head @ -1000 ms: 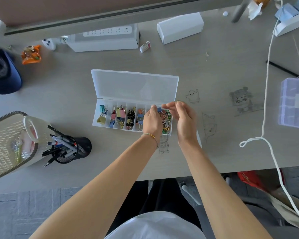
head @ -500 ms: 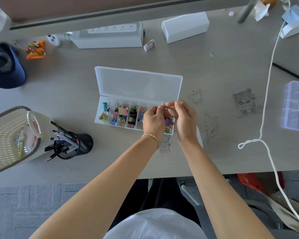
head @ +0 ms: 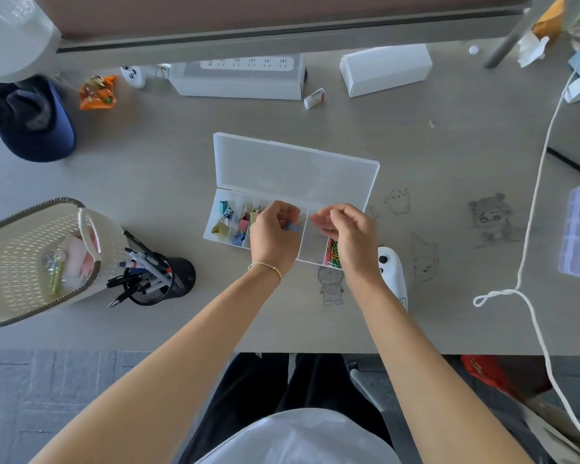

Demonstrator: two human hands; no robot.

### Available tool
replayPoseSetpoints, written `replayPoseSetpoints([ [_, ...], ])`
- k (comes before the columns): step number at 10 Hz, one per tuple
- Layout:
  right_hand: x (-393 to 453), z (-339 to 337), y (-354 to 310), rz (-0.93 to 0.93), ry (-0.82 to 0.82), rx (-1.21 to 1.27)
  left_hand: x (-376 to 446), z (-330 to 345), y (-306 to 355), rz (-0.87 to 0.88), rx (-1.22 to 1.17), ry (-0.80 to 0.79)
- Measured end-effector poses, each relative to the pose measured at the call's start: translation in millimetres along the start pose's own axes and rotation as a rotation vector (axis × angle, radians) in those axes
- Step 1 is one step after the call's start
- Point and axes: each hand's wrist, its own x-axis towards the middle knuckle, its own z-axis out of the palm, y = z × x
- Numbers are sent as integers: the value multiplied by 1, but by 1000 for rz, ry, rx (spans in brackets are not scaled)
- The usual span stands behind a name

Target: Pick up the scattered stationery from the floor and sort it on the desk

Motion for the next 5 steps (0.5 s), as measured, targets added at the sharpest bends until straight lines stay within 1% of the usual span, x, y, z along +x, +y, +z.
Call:
replayPoseSetpoints([
  [1,-2,5,2,12,-9,-51,4,-2,-5,57,79,-12],
  [2,-3,9,0,21,-13,-68,4,-2,-8,73,118,-60],
  [3,-3,12,-1,24,-12,-90,4,-3,-10,72,119,-68],
  [4,-5,16,-8,16,-13,-104,3,-11,-7,57,54,-42],
  [5,-12,21,-25,-43,5,-106,-3,-23,14,78,-91,58],
])
